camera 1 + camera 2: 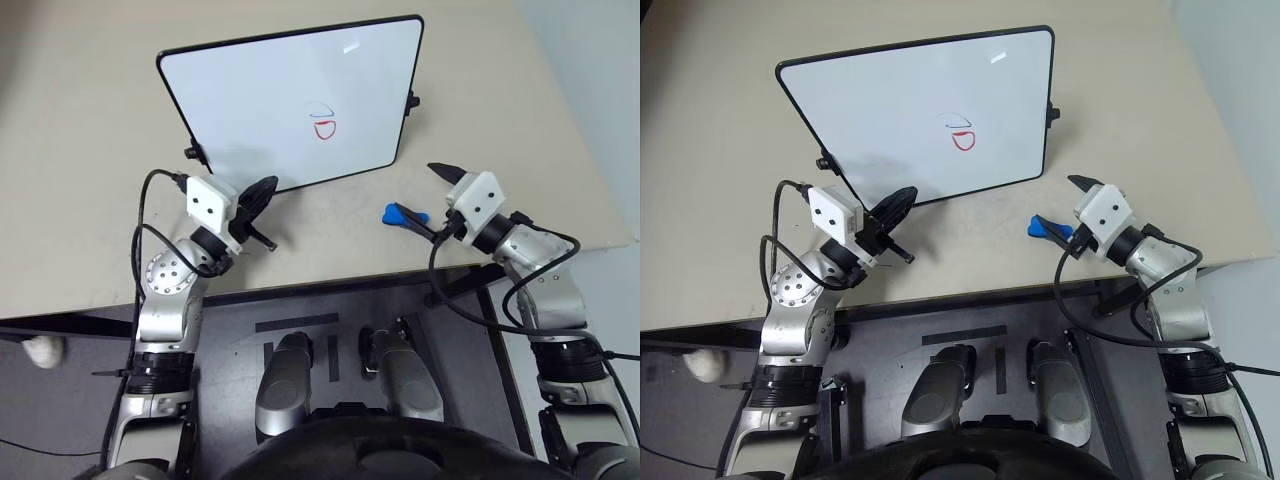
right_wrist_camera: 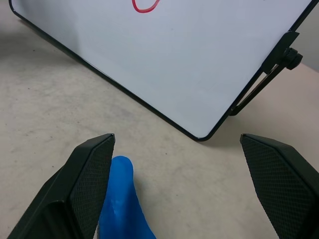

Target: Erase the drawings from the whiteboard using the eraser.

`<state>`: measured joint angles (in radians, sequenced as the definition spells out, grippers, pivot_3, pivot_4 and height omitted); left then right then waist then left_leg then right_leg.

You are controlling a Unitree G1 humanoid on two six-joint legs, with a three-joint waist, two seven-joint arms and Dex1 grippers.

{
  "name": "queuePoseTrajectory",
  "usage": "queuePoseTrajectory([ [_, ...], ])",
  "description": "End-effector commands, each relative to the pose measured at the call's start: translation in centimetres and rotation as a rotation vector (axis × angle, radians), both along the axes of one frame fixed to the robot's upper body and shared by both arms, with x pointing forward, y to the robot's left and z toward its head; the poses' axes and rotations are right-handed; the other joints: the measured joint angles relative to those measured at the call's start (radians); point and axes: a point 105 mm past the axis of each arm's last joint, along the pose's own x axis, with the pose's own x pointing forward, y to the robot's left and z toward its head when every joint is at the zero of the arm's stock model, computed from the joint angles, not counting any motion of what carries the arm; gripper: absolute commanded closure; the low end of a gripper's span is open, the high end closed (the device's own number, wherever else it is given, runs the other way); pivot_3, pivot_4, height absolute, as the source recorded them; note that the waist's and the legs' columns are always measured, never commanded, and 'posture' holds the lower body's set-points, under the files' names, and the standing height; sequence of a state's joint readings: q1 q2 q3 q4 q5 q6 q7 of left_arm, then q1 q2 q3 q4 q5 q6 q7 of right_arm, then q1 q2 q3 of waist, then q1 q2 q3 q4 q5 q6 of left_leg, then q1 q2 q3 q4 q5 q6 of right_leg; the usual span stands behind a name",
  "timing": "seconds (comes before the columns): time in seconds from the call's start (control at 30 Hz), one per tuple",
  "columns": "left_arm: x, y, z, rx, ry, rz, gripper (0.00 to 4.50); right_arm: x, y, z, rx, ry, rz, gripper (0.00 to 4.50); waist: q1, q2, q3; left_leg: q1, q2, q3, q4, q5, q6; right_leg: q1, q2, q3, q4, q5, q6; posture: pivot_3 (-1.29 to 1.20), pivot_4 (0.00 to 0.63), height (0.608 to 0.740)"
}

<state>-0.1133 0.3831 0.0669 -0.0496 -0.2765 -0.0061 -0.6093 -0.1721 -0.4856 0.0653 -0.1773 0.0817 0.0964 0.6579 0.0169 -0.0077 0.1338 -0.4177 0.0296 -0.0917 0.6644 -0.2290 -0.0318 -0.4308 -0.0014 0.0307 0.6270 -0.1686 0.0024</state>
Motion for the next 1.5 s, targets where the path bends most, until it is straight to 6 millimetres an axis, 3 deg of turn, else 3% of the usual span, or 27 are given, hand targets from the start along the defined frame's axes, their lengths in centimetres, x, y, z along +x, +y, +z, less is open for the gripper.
queuePoseTrajectory([
  [0.03, -0.1, -0.7, 1.2, -0.009, -0.046, -0.029, 4.50, -0.4, 0.3, 1.5, 0.003, -0.053, 0.016, 0.25, 0.000, 0.000, 0.000, 0.000, 0.000, 0.000, 0.000, 0.000, 0.000, 0.000, 0.000, 0.000, 0.000, 0.000, 0.000, 0.00, 0.150, 0.740],
  [0.57, -0.3, -1.0, 1.1, -0.026, -0.059, -0.011, 4.50, -0.2, 0.3, 1.7, -0.021, -0.045, 0.051, 0.25, 0.000, 0.000, 0.000, 0.000, 0.000, 0.000, 0.000, 0.000, 0.000, 0.000, 0.000, 0.000, 0.000, 0.000, 0.000, 0.00, 0.150, 0.740],
  [1.1, -1.1, -0.2, 0.8, -0.027, -0.064, 0.039, 4.50, -1.7, 1.7, -1.3, -0.036, 0.187, 0.209, 0.25, 0.001, 0.000, 0.000, 0.000, 0.000, 0.000, 0.000, 0.000, 0.000, 0.000, 0.001, 0.000, 0.000, -0.002, 0.002, 0.00, 0.150, 0.740],
  [1.5, -1.5, -0.8, 0.2, -0.045, -0.047, 0.037, 4.50, -2.1, 0.9, -2.6, -0.082, 0.238, 0.185, 0.25, 0.001, 0.000, 0.000, 0.000, 0.000, 0.000, 0.000, 0.000, -0.001, 0.000, 0.001, 0.000, 0.000, -0.003, 0.005, 0.00, 0.150, 0.740],
])
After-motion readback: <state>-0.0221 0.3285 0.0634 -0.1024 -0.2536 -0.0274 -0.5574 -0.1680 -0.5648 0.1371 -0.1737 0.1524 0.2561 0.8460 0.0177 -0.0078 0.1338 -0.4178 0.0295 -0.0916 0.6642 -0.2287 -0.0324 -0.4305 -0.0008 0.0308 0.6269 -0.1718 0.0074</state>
